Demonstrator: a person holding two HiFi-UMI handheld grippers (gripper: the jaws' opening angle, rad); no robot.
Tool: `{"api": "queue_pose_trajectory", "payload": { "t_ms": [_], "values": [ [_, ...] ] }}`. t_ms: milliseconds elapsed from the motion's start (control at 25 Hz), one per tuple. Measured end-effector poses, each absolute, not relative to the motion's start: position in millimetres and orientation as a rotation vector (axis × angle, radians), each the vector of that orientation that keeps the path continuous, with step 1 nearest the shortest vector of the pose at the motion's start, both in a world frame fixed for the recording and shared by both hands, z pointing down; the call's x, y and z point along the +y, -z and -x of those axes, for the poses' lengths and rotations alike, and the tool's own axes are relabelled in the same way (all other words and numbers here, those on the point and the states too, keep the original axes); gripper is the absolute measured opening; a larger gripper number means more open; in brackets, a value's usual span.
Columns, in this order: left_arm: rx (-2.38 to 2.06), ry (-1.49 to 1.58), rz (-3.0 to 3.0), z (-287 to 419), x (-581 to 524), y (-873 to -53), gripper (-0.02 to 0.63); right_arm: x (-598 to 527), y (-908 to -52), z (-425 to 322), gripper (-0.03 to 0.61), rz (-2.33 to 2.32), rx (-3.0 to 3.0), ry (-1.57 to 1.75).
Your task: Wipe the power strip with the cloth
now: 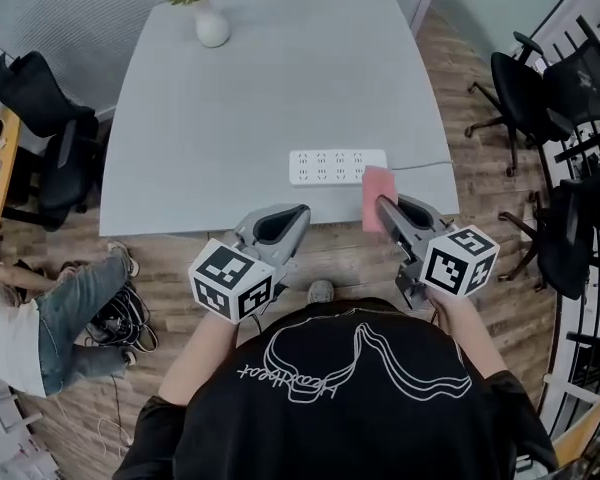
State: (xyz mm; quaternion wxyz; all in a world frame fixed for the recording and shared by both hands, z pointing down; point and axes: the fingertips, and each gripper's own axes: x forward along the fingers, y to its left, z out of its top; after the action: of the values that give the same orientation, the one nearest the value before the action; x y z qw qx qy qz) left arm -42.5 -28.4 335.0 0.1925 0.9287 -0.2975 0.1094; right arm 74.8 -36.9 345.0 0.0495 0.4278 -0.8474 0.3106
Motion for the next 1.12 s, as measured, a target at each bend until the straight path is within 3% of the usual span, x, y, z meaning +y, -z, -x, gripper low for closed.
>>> {"api": "queue_pose_trajectory", "payload": {
  "t_ms": [1120],
  "values": [
    [-1.030,-0.452,-2.431,64,-117,-412,0.014,-148,-430,7,0.031,-0.937,-2.499,-1.114]
  ]
}}
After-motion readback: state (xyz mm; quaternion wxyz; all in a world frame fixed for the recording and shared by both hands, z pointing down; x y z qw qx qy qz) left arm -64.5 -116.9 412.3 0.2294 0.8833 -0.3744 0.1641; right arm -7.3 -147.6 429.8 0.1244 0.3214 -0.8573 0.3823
